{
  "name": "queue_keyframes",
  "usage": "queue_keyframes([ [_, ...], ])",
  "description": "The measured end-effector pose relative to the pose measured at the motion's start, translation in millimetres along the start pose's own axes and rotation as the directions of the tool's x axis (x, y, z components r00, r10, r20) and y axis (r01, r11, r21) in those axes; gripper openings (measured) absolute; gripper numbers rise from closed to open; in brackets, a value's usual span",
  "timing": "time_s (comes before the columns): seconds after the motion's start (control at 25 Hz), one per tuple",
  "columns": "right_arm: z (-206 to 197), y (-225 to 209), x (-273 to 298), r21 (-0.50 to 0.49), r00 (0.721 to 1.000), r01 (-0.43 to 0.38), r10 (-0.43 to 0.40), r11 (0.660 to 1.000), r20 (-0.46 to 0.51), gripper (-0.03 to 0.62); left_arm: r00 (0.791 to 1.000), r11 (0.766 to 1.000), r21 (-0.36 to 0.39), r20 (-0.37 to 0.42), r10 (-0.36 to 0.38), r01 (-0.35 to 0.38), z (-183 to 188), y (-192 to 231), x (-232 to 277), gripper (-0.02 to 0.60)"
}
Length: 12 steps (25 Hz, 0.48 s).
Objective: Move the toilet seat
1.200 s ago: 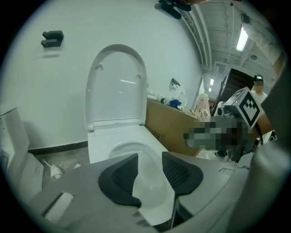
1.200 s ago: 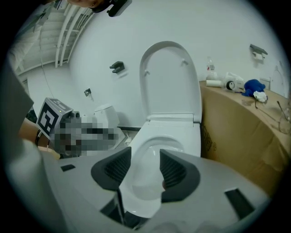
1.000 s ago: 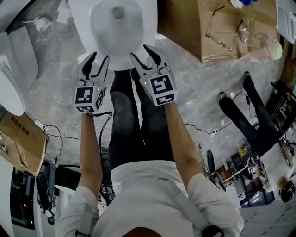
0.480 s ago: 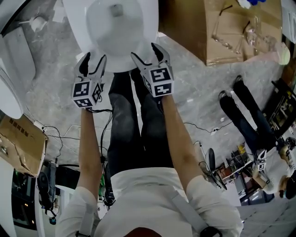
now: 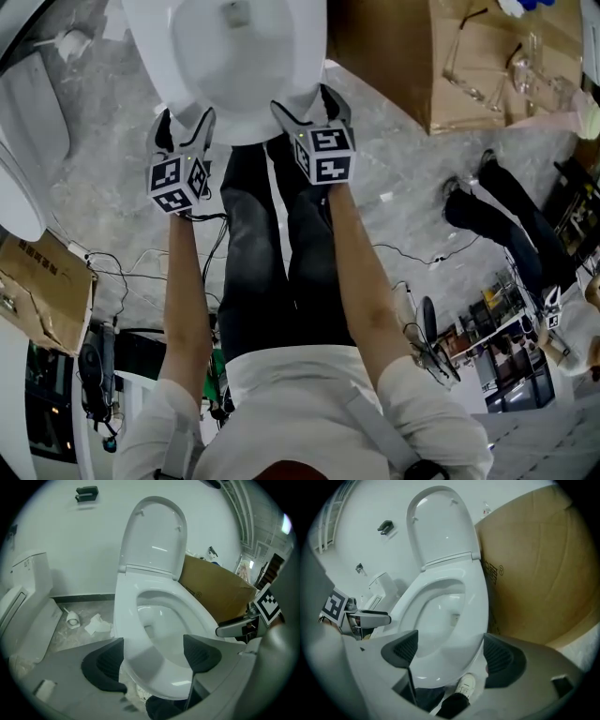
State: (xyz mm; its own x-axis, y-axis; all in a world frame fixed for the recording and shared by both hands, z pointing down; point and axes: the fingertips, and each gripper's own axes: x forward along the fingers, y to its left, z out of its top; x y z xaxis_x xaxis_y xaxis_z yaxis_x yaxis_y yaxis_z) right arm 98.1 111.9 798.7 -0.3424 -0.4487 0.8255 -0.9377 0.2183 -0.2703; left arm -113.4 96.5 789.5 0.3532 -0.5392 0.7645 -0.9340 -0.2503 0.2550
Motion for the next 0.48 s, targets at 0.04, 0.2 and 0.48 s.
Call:
queue_keyframes([
  [0.04,-2.6,-0.6,1.2,0.009,1.000,0.001,0.000,1.000,-0.004,0.442,1.000,1.000,-0.008,-0.004,0.004,-0.004,-3.5,1.4,1.2,0.394],
  [0.2,-13.9,-0.3,6.2,0.067,1.000,-0.008,0.009,0.998,-0.019,0.473,0.999,0.998,-0.055,-0.013,0.031,-0.032,-15.0,7.7,6.3,0.411],
  [0.48,-26.3,-6.2,17.3,0.129,0.999,0.007,-0.002,0.992,-0.040,0.499,0.998,0.995,-0.089,-0.044,0.040,-0.044,-31.9,8.3,22.6,0.413],
])
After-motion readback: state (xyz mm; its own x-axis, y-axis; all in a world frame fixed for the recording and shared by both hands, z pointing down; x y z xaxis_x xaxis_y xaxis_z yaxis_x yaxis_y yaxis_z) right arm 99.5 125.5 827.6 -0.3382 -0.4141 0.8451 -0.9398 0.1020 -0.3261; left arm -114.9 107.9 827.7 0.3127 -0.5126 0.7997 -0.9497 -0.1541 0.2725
